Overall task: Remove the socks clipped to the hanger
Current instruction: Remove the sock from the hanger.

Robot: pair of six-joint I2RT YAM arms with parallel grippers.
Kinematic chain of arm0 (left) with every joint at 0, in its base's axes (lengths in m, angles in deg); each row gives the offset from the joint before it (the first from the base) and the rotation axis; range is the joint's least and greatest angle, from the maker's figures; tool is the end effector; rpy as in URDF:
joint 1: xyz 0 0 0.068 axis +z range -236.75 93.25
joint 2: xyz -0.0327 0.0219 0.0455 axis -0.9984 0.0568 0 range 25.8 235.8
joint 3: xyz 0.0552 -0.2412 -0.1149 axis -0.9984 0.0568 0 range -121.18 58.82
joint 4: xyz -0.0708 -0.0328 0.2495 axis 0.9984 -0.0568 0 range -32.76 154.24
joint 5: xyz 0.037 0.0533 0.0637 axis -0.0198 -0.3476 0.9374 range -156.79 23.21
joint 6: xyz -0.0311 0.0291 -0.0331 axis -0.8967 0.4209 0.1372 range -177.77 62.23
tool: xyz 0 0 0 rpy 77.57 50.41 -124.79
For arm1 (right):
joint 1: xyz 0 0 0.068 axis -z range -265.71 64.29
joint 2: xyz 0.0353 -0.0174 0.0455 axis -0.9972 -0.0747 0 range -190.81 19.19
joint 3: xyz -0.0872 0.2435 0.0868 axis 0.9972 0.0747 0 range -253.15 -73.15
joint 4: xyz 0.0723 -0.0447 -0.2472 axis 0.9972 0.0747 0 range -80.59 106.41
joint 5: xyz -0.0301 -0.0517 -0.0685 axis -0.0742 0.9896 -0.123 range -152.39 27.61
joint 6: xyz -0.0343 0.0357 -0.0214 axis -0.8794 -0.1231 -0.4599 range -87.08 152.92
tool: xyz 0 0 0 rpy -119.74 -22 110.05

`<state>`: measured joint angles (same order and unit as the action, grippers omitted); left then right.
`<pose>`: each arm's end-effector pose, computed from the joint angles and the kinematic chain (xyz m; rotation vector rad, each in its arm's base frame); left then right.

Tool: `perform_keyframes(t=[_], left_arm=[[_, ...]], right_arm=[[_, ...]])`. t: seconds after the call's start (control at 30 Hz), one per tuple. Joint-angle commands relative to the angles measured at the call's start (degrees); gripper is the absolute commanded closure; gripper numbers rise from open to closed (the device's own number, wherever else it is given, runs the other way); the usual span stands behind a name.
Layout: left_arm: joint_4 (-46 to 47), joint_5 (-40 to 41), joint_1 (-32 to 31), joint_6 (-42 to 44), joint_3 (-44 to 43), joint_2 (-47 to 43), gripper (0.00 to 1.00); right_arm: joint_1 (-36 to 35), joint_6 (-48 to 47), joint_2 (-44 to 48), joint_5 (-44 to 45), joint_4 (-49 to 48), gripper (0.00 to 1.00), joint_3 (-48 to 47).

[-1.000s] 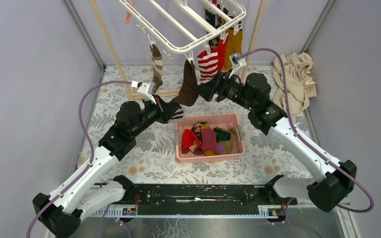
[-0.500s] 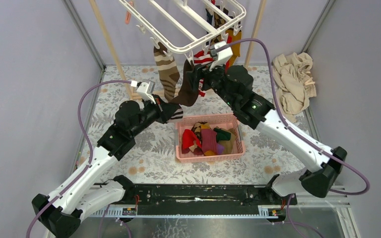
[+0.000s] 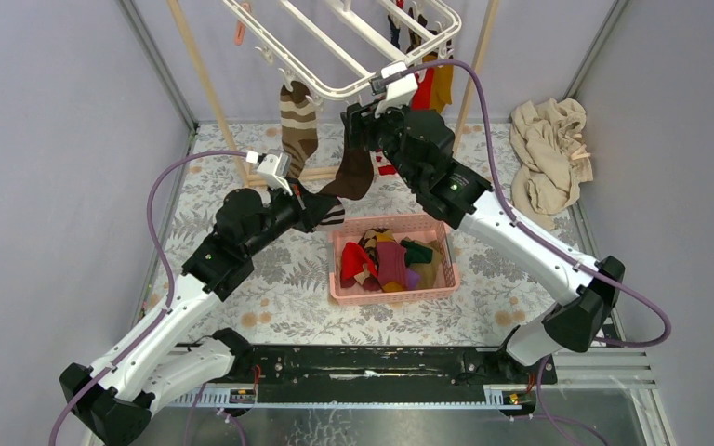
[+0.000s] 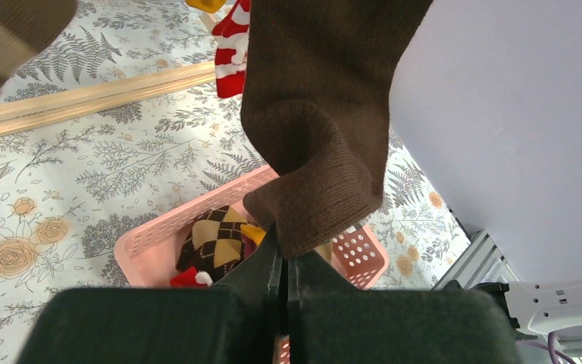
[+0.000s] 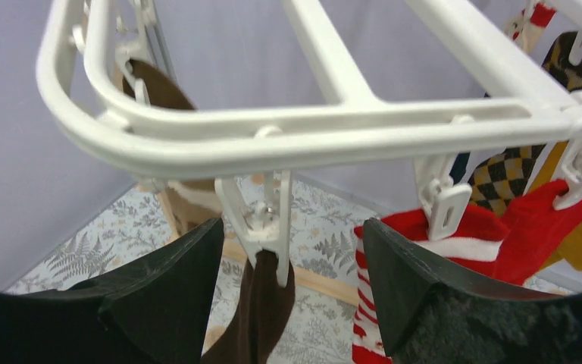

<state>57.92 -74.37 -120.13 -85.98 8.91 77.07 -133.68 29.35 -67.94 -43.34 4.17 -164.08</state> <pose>0.1723 -0.1192 0.3589 0.1840 1.7802 -0.9014 0.2454 0.2549 0.4702 -0.3626 1.3874 0.4042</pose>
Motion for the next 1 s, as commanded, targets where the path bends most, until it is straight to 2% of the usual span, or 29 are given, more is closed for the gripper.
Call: perform_keyframes(t=[0.0, 0.47, 0.6, 0.7, 0.8, 0.87, 0.9, 0.97], left_arm=[[1.3, -0.8, -0.3, -0.1, -1.6, 0.0, 1.00], [1.4, -0.8, -0.3, 0.2, -0.7, -0.4, 1.00], [1.4, -0.8, -0.3, 0.3, -0.4, -0.6, 1.00], [1.3, -0.9, -0.3, 0.2, -0.2, -0.6, 1.00], [1.4, -0.9, -0.3, 0.1, 0.1, -0.6, 1.00], [1.4, -1.0, -0.3, 0.0, 0.2, -0.6, 1.00], [1.4, -1.0, -0.3, 0.0, 0.3, -0.7, 1.00], [1.0, -1.0, -0.3, -0.1, 0.4, -0.7, 1.00]], right_arm=[[-0.6, -2.0, -1.3, 2.1, -5.4, 0.27, -4.7], [-0.6, -1.6, -4.9, 2.0, -7.6, 0.37, -8.8], [-0.6, -1.7, -4.9, 2.4, -8.7, 0.51, -8.5], [-0.6, -1.5, -4.2, 2.5, -9.9, 0.57, -7.5], [-0.6, -1.6, -3.7, 2.5, -10.6, 0.71, -6.9], [-0.6, -1.5, -3.5, 2.3, -10.6, 0.84, -6.7], [-0.6, -1.5, -3.4, 2.2, -10.9, 0.88, -6.5], [-0.6, -1.4, -3.2, 1.9, -10.7, 0.90, -6.4]])
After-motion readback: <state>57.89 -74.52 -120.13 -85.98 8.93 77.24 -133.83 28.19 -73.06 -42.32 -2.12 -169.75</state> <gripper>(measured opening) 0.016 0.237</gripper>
